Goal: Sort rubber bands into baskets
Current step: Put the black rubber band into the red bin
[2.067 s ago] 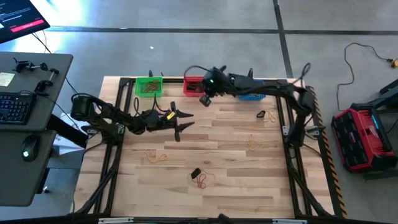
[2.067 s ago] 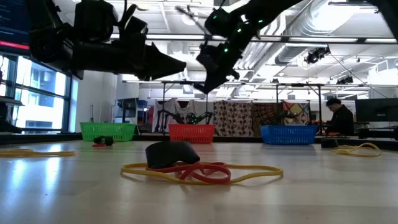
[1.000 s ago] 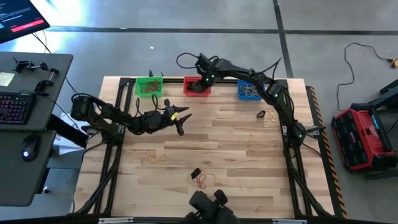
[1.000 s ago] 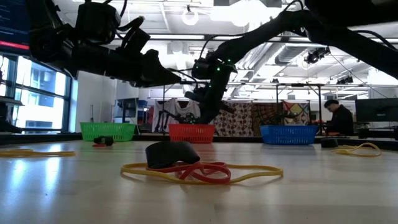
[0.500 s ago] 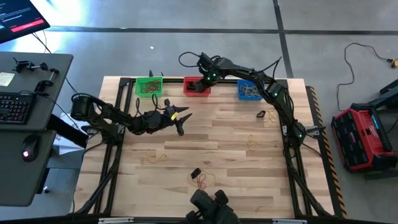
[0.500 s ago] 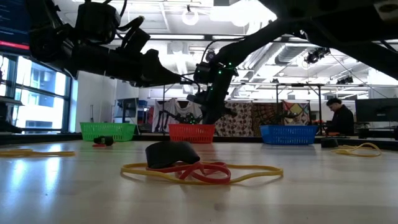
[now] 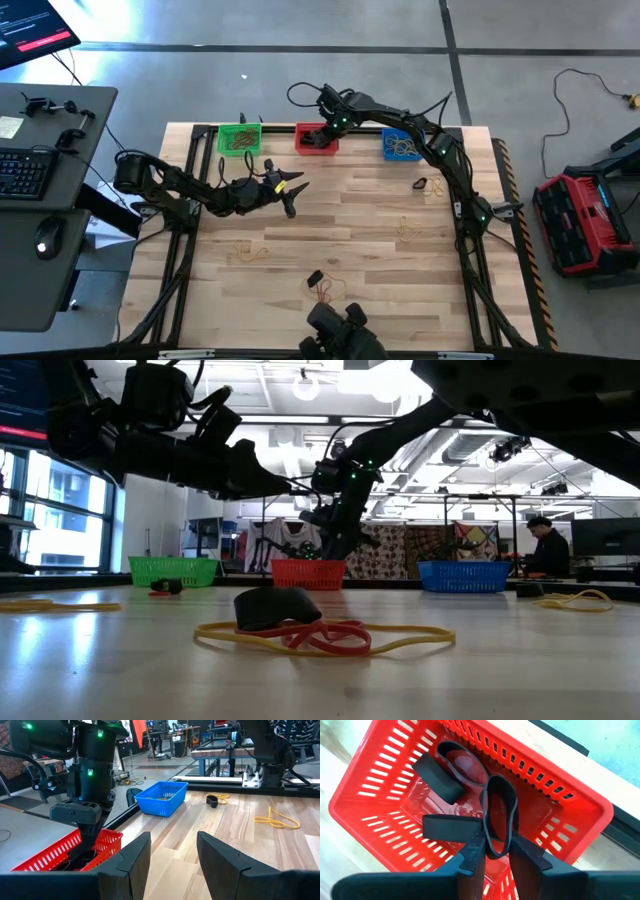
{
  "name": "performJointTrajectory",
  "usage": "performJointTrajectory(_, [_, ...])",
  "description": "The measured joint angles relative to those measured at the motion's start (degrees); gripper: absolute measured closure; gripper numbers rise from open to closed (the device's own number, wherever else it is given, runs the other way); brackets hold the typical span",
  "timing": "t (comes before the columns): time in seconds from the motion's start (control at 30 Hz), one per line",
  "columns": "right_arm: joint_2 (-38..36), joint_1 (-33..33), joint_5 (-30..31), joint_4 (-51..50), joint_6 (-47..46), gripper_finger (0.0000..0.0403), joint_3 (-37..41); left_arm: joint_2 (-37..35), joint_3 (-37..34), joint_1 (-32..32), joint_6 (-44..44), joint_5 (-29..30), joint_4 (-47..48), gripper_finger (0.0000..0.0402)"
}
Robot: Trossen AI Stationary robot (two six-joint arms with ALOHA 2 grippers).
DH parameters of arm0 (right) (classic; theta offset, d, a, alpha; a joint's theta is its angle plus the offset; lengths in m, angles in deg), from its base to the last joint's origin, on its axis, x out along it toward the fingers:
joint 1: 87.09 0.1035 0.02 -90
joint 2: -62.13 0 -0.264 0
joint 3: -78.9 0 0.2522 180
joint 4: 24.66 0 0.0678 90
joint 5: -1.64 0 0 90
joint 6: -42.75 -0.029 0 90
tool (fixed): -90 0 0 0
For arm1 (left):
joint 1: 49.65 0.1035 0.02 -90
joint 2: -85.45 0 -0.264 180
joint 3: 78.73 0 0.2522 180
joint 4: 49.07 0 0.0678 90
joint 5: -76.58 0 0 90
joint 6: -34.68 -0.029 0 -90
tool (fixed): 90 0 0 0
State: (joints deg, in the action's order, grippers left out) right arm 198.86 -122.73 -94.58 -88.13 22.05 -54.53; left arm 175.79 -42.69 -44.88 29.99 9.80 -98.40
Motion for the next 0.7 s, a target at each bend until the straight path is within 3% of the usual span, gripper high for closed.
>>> performJointTrajectory(0.7, [-0.31,0.04,-1.01,-2.52,1.33,0.0329,-0.52,0.0,0.01,0.0,1.61,-1.97,3.22,0.025])
